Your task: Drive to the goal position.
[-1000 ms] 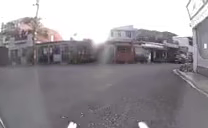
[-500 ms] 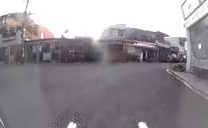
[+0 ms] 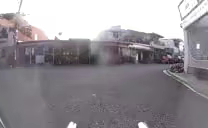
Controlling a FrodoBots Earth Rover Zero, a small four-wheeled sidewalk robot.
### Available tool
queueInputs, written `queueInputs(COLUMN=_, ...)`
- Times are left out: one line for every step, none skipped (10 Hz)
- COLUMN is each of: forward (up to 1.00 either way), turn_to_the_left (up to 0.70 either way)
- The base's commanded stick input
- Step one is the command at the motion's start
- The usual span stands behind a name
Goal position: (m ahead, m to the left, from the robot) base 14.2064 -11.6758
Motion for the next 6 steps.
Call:
queueInputs(forward=0.70, turn_to_the_left=0.00)
queueInputs(forward=0.70, turn_to_the_left=0.00)
queueInputs(forward=0.70, turn_to_the_left=0.00)
queueInputs(forward=0.70, turn_to_the_left=0.00)
queueInputs(forward=0.70, turn_to_the_left=0.00)
queueInputs(forward=0.70, turn_to_the_left=-0.05)
